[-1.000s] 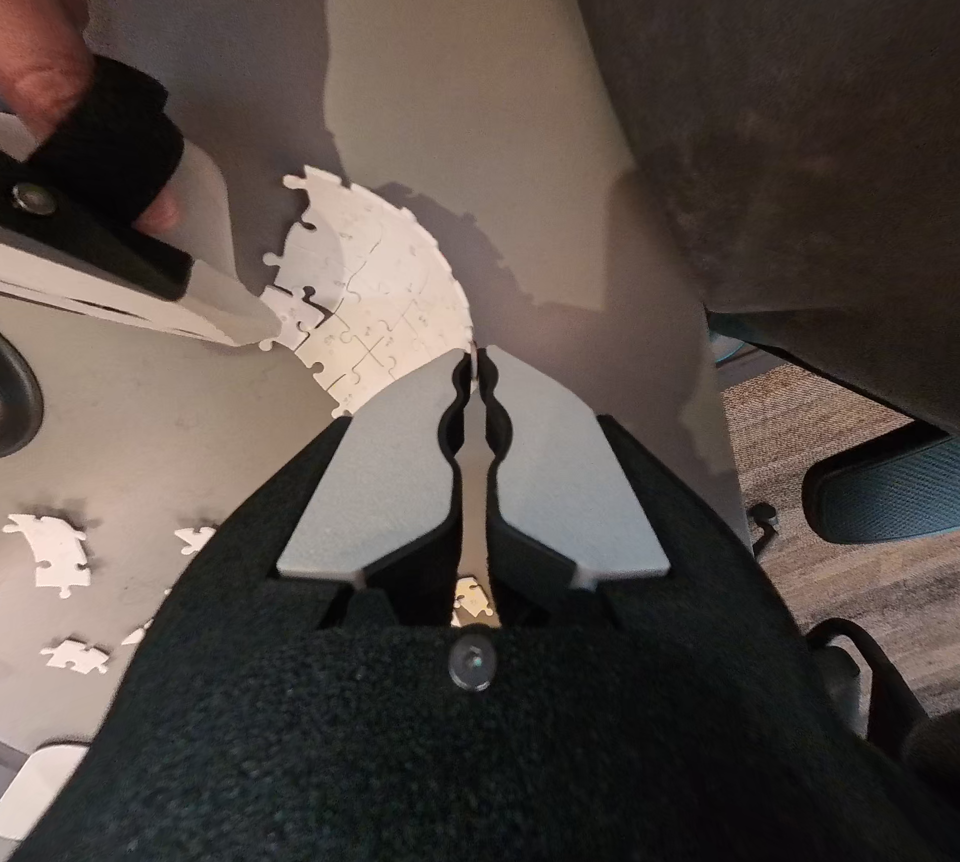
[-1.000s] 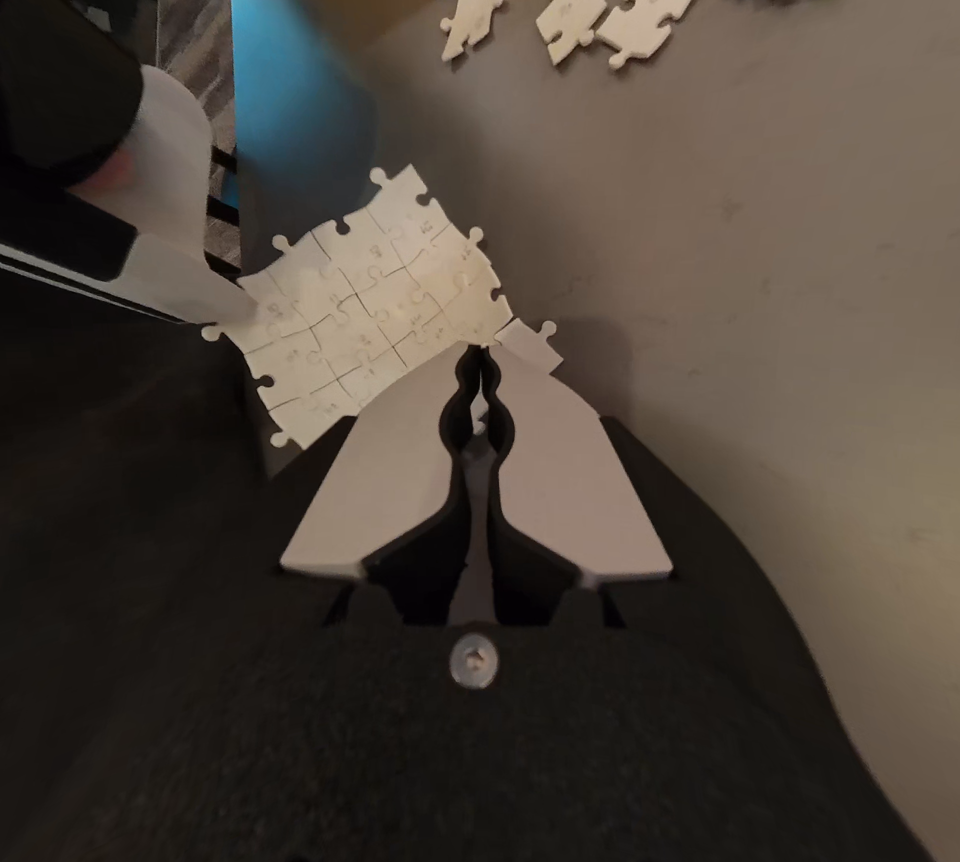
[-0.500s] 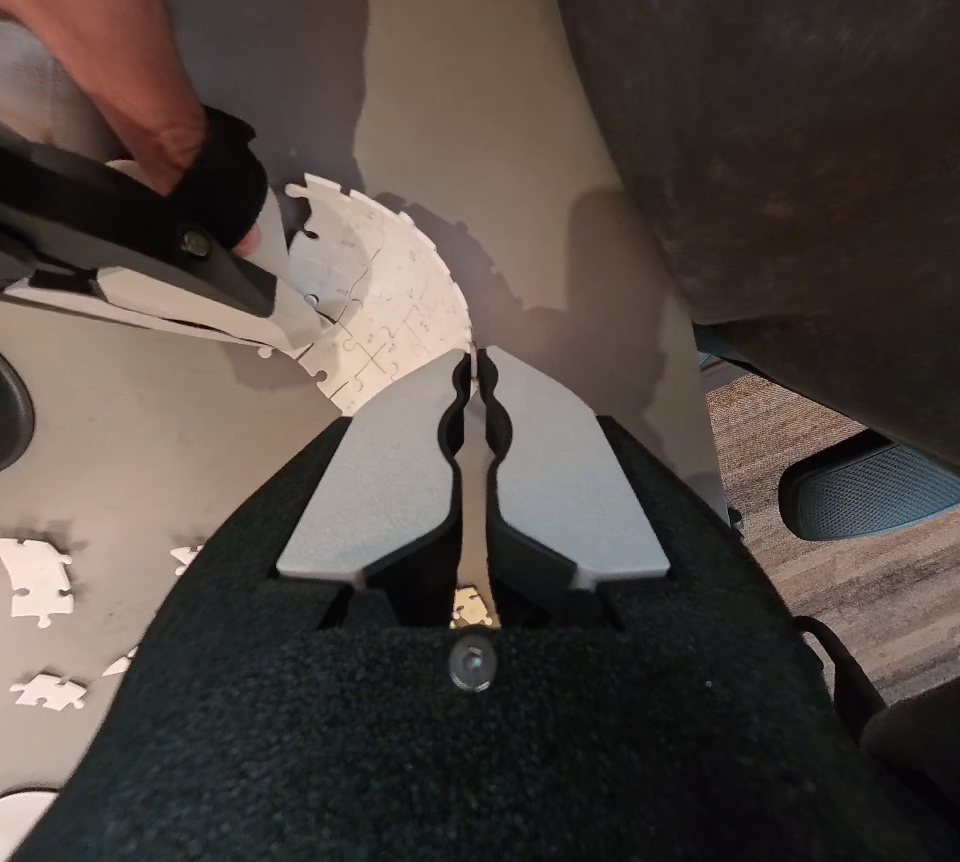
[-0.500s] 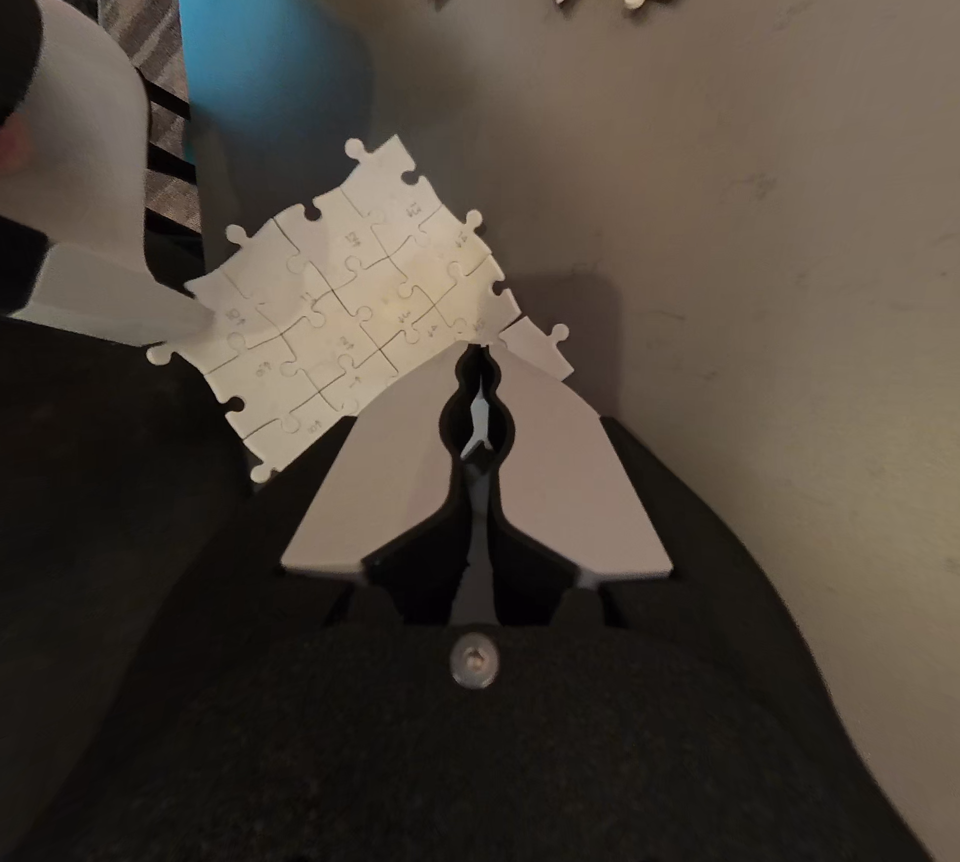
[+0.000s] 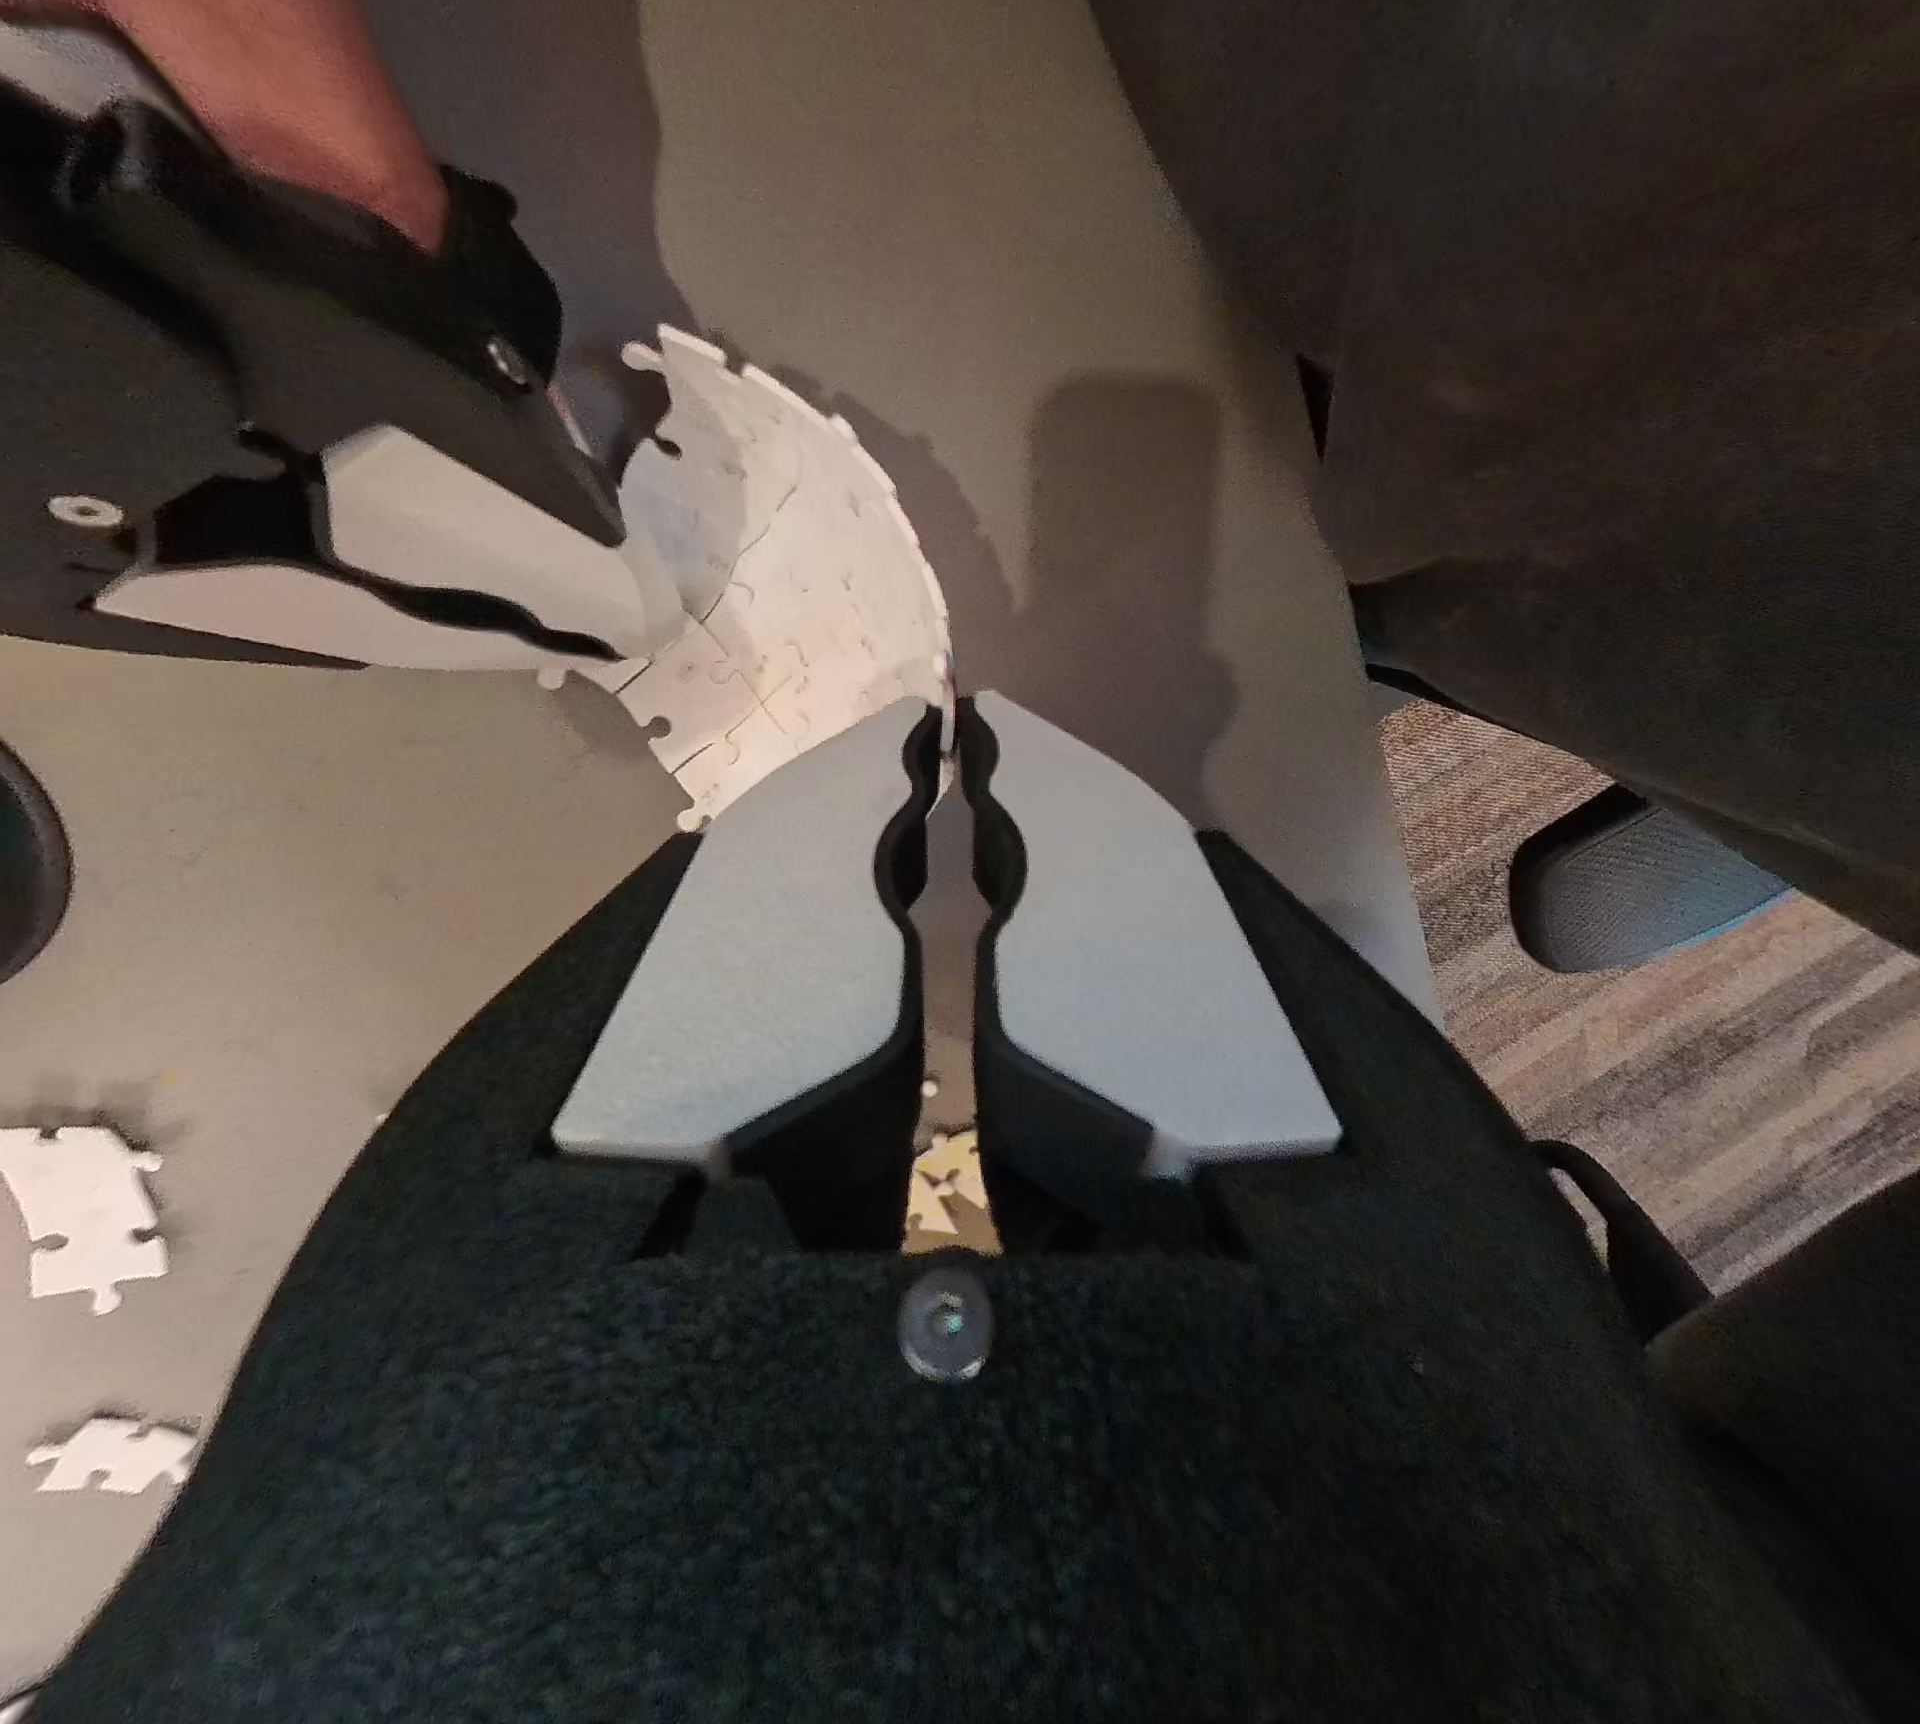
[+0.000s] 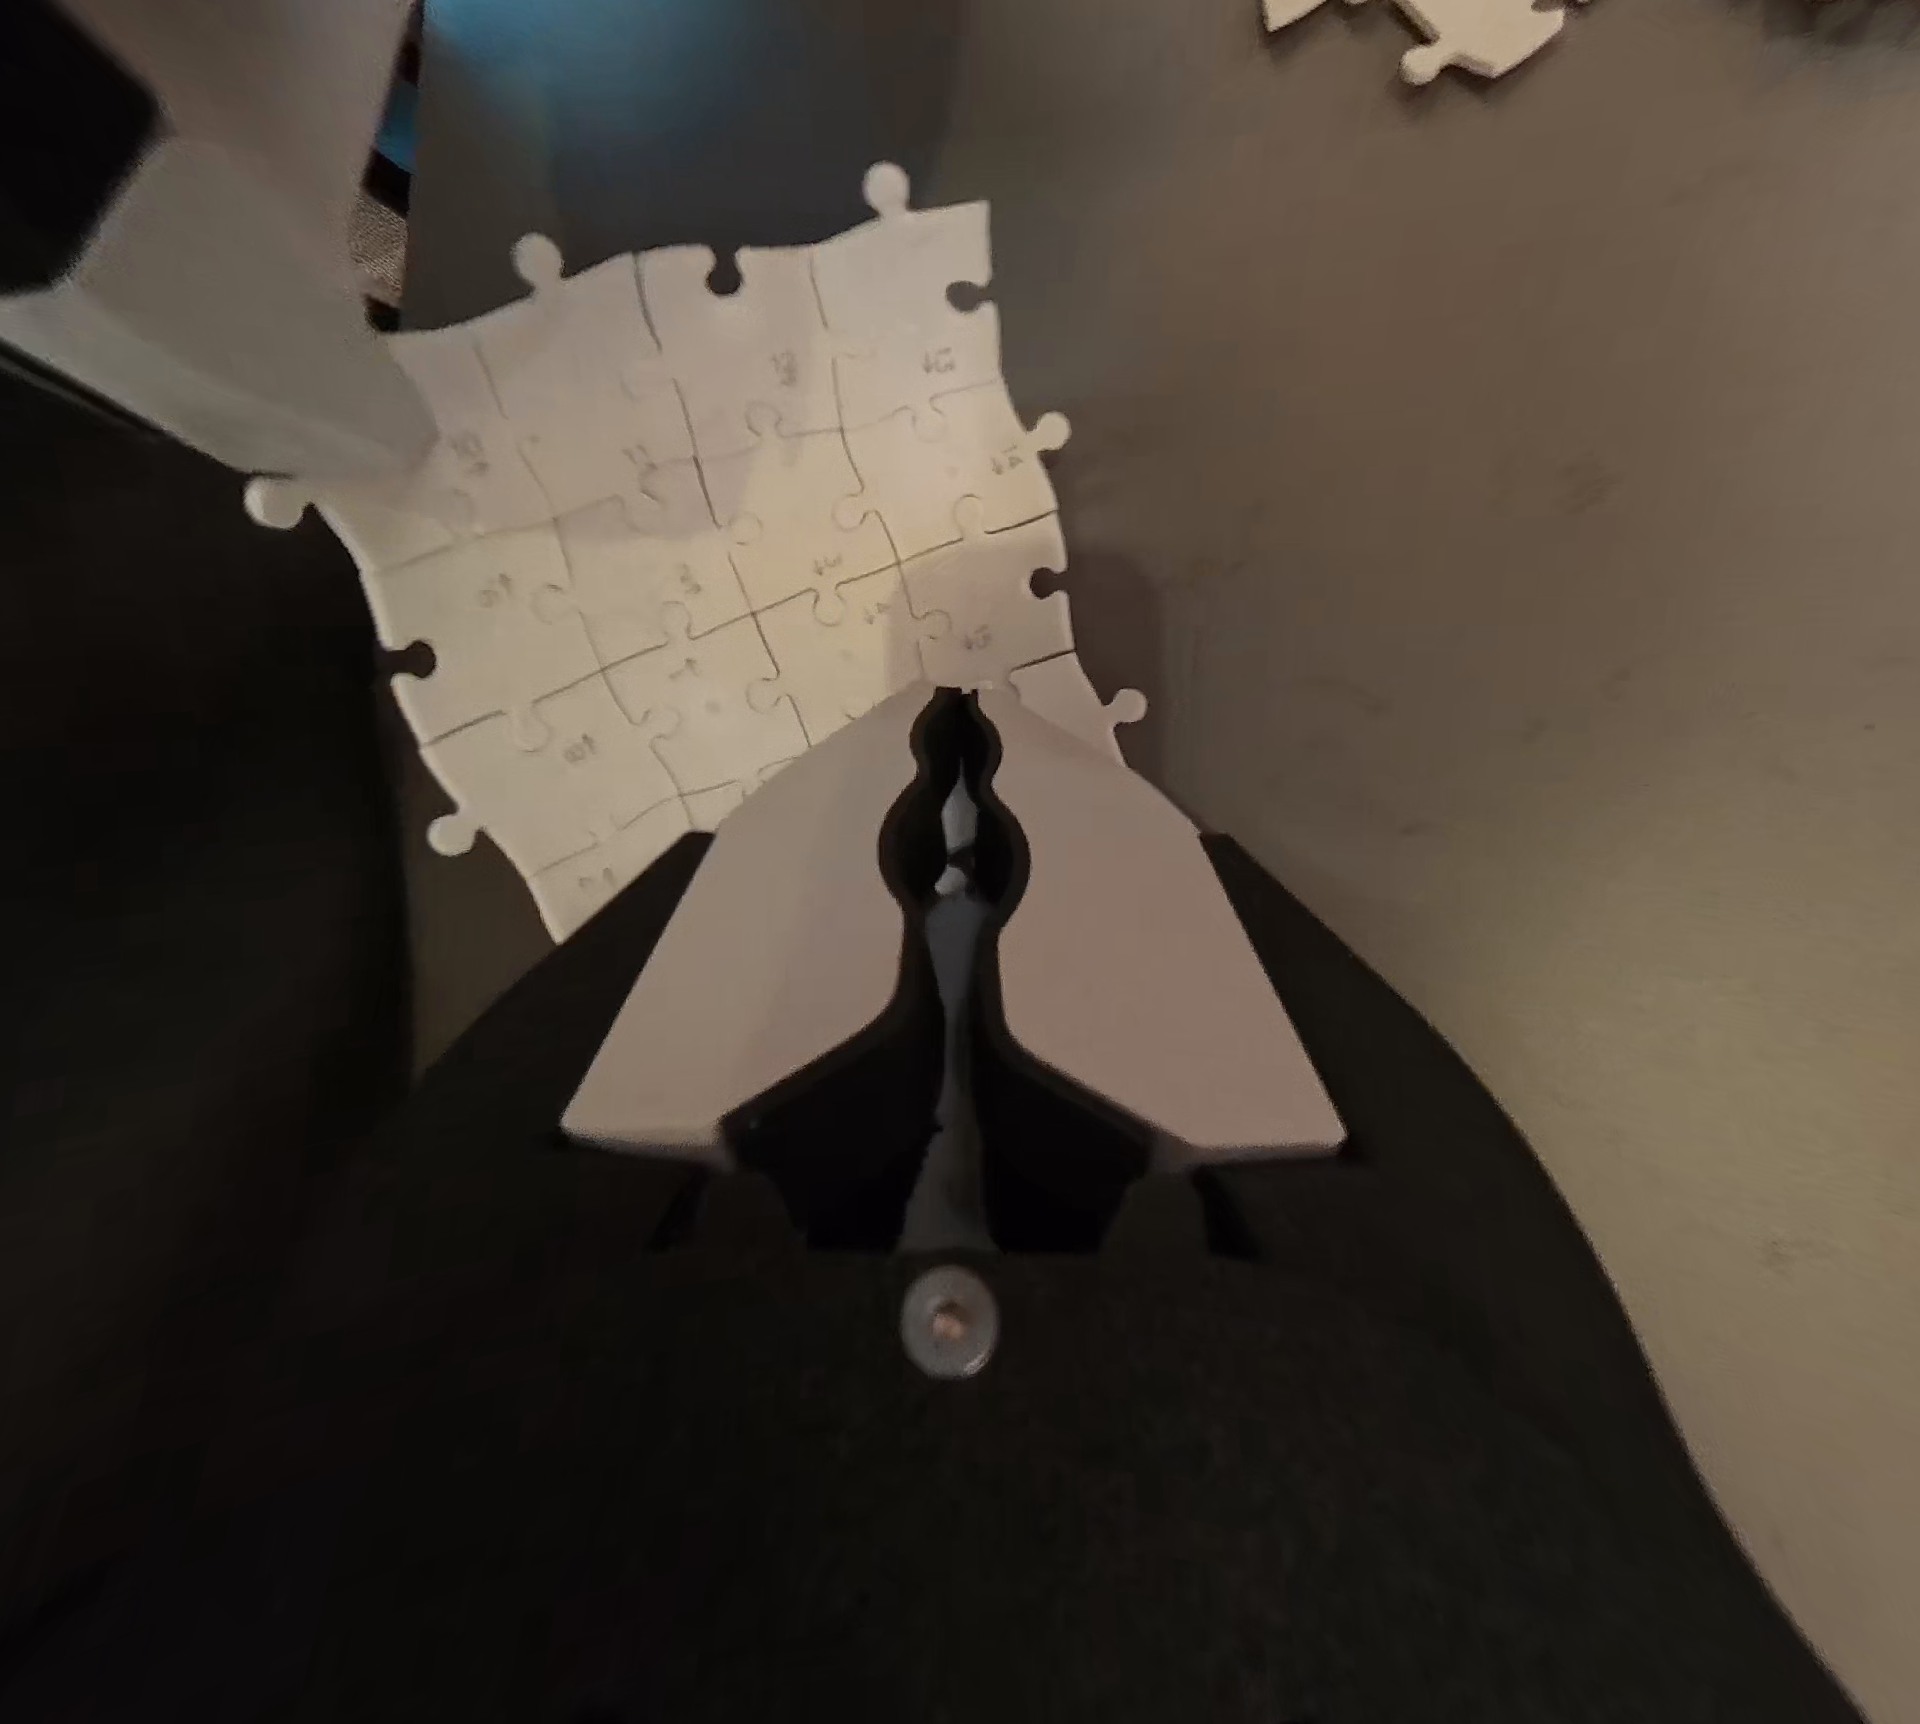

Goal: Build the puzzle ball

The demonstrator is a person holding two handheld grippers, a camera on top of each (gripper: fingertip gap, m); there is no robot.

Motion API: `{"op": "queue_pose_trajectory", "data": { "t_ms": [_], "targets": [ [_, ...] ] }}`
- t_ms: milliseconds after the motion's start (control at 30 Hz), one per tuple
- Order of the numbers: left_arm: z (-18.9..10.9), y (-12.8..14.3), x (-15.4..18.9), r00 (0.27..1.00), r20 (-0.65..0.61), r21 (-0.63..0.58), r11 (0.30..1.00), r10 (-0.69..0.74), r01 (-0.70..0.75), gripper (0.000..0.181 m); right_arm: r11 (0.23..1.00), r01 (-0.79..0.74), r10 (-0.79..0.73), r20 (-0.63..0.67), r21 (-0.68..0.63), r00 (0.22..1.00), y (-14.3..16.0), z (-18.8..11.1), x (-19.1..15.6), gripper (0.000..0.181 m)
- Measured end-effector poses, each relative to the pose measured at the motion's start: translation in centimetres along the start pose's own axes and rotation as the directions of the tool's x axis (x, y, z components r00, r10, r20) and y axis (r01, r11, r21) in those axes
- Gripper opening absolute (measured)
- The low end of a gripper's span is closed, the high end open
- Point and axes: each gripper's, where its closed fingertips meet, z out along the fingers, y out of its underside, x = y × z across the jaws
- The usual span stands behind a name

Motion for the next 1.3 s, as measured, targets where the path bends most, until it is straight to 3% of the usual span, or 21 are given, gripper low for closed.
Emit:
{"op": "queue_pose_trajectory", "data": {
  "t_ms": [33, 200, 467, 767, 1000, 1200, 1300],
  "targets": [
    [0.0, 0.0, -0.1, 1.0, -0.01, -0.001, 1.0, 0.001, -0.001, 0.002, 1.0, 0.013, -0.013, -0.007, 0.004, 1.0, 0.0, 0.0, 0.0, 0.0],
    [-0.1, 0.0, -0.2, 0.999, -0.048, 0.009, 1.0, 0.002, -0.001, 0.002, 0.999, -0.012, 0.011, 0.009, 0.03, 1.0, 0.0, -0.2, 0.2, 0.001],
    [-0.3, 0.7, -0.2, 0.995, -0.097, -0.019, 1.0, -0.003, 0.001, 0.002, 0.967, -0.163, 0.147, 0.095, 0.193, 0.985, -1.6, -3.3, 1.9, 0.0],
    [-0.4, 0.4, -0.8, 0.994, -0.11, -0.011, 1.0, -0.001, 0.0, 0.002, 0.988, -0.139, 0.131, 0.119, 0.067, 0.984, -0.8, -0.7, 0.7, 0.0],
    [-0.3, 0.6, -1.0, 0.993, -0.119, -0.011, 1.0, -0.011, 0.009, 0.002, 0.994, -0.11, 0.11, 0.098, -0.005, 0.989, -0.3, -0.3, 0.6, 0.0],
    [-0.3, 0.6, -1.1, 0.992, -0.124, -0.001, 1.0, -0.016, 0.016, 0.002, 0.986, -0.167, 0.165, 0.124, 0.002, 0.978, -0.4, -0.8, 0.7, 0.0],
    [-0.2, 0.7, -1.3, 0.992, -0.127, -0.003, 1.0, -0.02, 0.02, 0.002, 0.97, -0.229, 0.215, 0.143, 0.083, 0.966, -1.5, -2.6, 1.1, 0.001]
  ]
}}
